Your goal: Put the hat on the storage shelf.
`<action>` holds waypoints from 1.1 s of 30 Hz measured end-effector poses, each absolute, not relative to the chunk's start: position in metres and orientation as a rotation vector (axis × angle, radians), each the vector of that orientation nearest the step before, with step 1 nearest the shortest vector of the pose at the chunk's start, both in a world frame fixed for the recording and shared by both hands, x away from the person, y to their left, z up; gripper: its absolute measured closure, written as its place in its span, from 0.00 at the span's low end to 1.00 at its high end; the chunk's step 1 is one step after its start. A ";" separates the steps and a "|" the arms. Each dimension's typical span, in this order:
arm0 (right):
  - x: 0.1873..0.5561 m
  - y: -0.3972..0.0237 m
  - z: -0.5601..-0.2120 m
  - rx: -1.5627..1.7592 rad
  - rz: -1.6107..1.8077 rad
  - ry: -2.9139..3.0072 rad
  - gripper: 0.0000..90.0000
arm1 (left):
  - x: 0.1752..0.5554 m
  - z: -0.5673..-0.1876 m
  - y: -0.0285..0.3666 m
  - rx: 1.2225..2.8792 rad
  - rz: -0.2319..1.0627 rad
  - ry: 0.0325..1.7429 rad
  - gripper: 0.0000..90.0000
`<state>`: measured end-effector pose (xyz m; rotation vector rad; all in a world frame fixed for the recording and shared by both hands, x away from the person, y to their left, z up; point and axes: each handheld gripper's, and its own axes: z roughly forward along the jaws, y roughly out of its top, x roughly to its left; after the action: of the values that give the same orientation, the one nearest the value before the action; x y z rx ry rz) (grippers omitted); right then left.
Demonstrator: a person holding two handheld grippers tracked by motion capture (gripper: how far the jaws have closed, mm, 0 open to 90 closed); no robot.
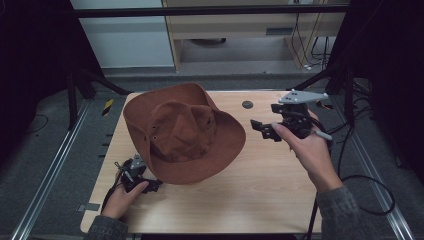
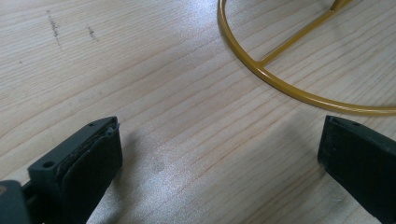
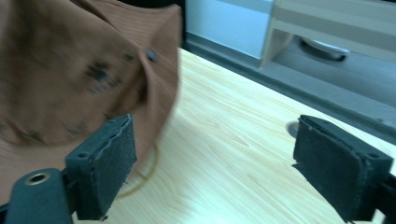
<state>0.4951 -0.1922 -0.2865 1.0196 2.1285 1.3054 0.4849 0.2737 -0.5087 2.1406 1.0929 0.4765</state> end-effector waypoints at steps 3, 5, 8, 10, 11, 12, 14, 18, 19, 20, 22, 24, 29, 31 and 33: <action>0.490 -0.211 -0.301 1.047 1.314 2.105 0.17 | 0.485 -0.509 0.274 2.141 0.477 1.093 0.00; 0.486 -0.221 -0.311 1.028 1.284 2.104 0.17 | 0.485 -0.509 0.274 2.141 0.477 1.093 0.00; 0.483 -0.234 -0.330 1.056 1.255 2.130 0.14 | 0.485 -0.509 0.274 2.141 0.477 1.093 0.00; 0.481 -0.240 -0.342 1.082 1.241 2.134 0.14 | 0.485 -0.509 0.274 2.141 0.477 1.093 0.00; 0.481 -0.243 -0.348 1.093 1.240 2.139 0.13 | 0.485 -0.509 0.274 2.141 0.477 1.093 0.00; 0.480 -0.245 -0.355 1.109 1.240 2.141 0.13 | 0.485 -0.509 0.274 2.141 0.477 1.093 0.00; 0.481 -0.249 -0.369 1.136 1.233 2.151 0.13 | 0.485 -0.509 0.274 2.141 0.477 1.093 0.00; 0.480 -0.250 -0.397 1.182 1.216 2.166 0.14 | 0.485 -0.509 0.274 2.140 0.477 1.093 0.00; 0.479 -0.249 -0.403 1.184 1.207 2.170 0.14 | 0.485 -0.509 0.274 2.141 0.477 1.093 0.00; 0.478 -0.248 -0.408 1.181 1.195 2.180 0.14 | 0.485 -0.509 0.274 2.141 0.477 1.093 0.00; 0.478 -0.246 -0.419 1.191 1.184 2.194 0.14 | 0.485 -0.509 0.274 2.141 0.477 1.093 0.00; 0.479 -0.245 -0.429 1.210 1.182 2.205 0.14 | 0.485 -0.509 0.274 2.141 0.477 1.093 0.00; 0.482 -0.243 -0.457 1.265 1.169 2.221 0.14 | 0.485 -0.509 0.274 2.141 0.477 1.093 0.00; 0.482 -0.243 -0.468 1.292 1.160 2.229 0.14 | 0.485 -0.509 0.274 2.141 0.477 1.093 0.00; 0.483 -0.243 -0.476 1.318 1.170 2.224 0.14 | 0.485 -0.509 0.274 2.141 0.477 1.093 0.00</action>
<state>0.4830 -0.2431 -0.4761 1.3181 2.2240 1.1695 0.4849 0.2737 -0.5087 2.1407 1.0927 0.4768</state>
